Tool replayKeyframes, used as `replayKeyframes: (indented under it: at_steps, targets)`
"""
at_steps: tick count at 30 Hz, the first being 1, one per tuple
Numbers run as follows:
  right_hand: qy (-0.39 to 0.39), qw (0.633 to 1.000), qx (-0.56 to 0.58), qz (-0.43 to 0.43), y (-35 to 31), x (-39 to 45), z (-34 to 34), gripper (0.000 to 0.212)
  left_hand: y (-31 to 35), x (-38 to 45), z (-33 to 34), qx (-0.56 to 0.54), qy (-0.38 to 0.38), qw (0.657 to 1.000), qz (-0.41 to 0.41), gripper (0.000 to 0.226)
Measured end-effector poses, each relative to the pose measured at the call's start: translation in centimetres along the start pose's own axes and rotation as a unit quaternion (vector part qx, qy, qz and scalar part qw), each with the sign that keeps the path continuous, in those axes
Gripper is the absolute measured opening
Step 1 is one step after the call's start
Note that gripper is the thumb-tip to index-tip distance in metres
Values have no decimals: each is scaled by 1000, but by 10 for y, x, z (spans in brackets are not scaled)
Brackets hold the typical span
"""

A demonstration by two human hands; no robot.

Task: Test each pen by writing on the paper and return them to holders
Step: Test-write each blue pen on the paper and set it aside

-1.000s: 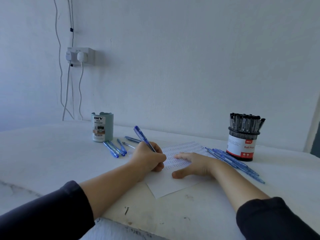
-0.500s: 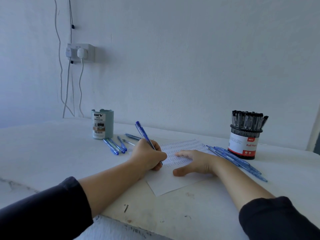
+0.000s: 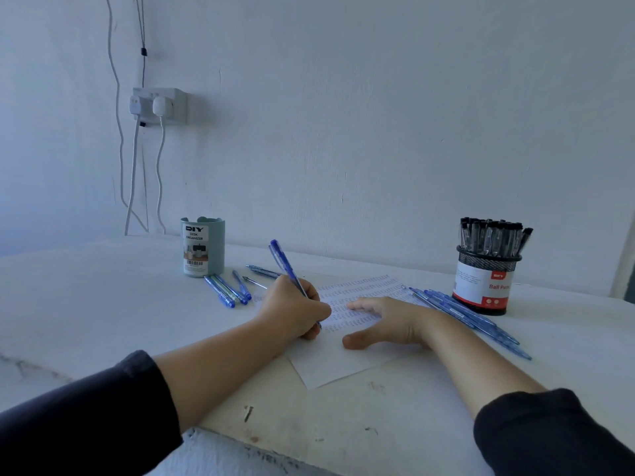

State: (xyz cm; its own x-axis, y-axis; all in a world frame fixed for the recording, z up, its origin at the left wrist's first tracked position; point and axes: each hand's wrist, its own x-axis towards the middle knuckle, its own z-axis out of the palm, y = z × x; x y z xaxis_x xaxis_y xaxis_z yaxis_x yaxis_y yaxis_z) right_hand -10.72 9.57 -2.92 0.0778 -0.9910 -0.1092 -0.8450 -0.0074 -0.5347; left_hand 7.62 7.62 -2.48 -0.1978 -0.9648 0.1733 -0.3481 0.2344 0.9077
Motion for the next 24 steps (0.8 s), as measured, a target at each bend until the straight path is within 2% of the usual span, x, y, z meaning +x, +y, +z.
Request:
replayKeyframes:
  at_steps: [3,9,15,20,24]
  targets:
    - [3,1000,5,2,0,0,1,106,0,-1,0,-6,1,1000,4,12]
    - [2,1000,7,0,1,1,-1,92,-1,0,0,1,-1,1000,7,13]
    - [3,1000,2,5,-1,1,0,115,0,0,0,-3,0,1000,3,10]
    - [4,1000,11,0,0,1,0,92,0,-1,1,6,-5,1000,1,12]
    - [6,1000,5,4,-1,0,-1,91,1,-1,1,3,-9,1000,4,10]
